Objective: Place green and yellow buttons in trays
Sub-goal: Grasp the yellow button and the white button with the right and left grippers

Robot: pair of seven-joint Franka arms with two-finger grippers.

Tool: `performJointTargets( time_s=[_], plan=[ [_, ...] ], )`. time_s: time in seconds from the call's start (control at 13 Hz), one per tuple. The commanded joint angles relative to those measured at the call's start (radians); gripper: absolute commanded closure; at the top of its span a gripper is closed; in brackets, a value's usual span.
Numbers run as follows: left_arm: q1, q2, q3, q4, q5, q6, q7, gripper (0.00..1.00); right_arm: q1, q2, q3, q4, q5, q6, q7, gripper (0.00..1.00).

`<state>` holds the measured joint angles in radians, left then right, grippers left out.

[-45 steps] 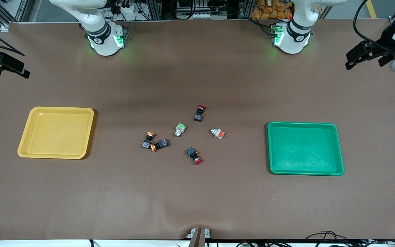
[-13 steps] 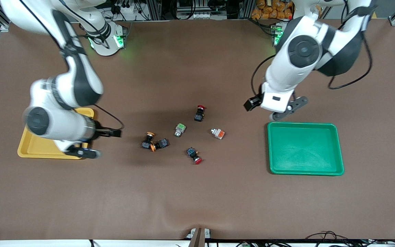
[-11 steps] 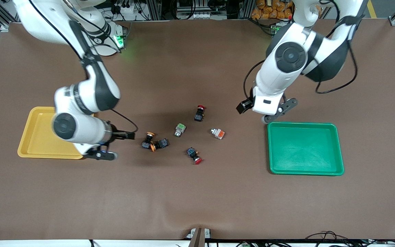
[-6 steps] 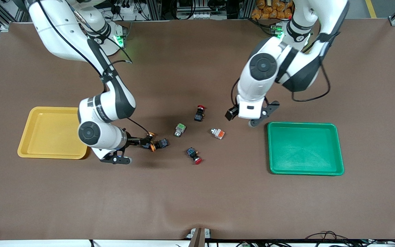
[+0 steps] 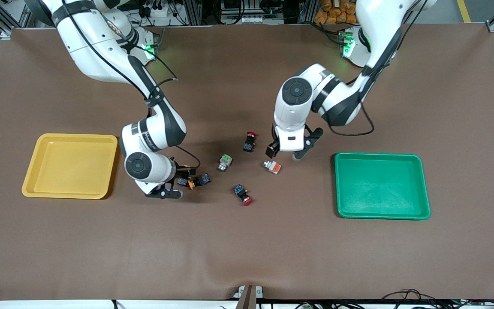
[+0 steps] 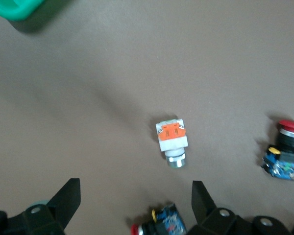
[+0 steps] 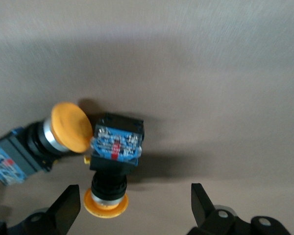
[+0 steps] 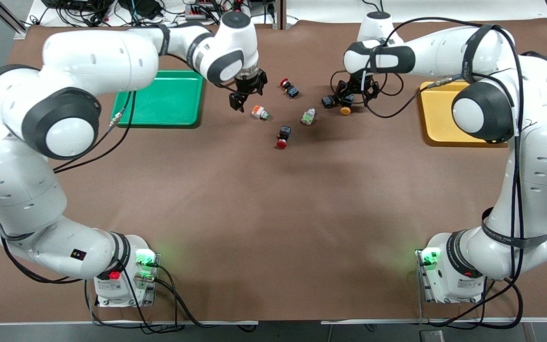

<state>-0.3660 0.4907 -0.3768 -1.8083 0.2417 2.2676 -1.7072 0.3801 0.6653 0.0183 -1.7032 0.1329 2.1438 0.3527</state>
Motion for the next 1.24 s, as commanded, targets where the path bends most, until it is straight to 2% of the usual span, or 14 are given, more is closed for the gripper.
performJointTargets(
  time_s=[0.0, 0.46, 0.69, 0.85, 1.16],
  plan=[
    [-0.024, 0.074, -0.001, 0.026, 0.129, 0.036, -0.156, 0.0, 0.01, -0.016, -0.008, -0.032, 0.011, 0.015, 0.014, 0.0],
    [-0.068, 0.233, 0.01, 0.159, 0.151, 0.047, -0.313, 0.0, 0.029, -0.012, -0.008, -0.033, 0.06, 0.074, 0.026, 0.0],
    [-0.07, 0.261, 0.032, 0.159, 0.151, 0.108, -0.363, 0.0, 0.036, -0.006, -0.008, -0.039, 0.06, 0.079, 0.026, 0.0],
    [-0.068, 0.27, 0.033, 0.159, 0.149, 0.121, -0.371, 0.0, 0.04, -0.003, -0.008, -0.039, 0.06, 0.08, 0.026, 0.25],
    [-0.074, 0.292, 0.055, 0.158, 0.151, 0.156, -0.382, 0.0, 0.042, 0.0, -0.009, -0.039, 0.059, 0.082, 0.025, 0.64]
  ],
)
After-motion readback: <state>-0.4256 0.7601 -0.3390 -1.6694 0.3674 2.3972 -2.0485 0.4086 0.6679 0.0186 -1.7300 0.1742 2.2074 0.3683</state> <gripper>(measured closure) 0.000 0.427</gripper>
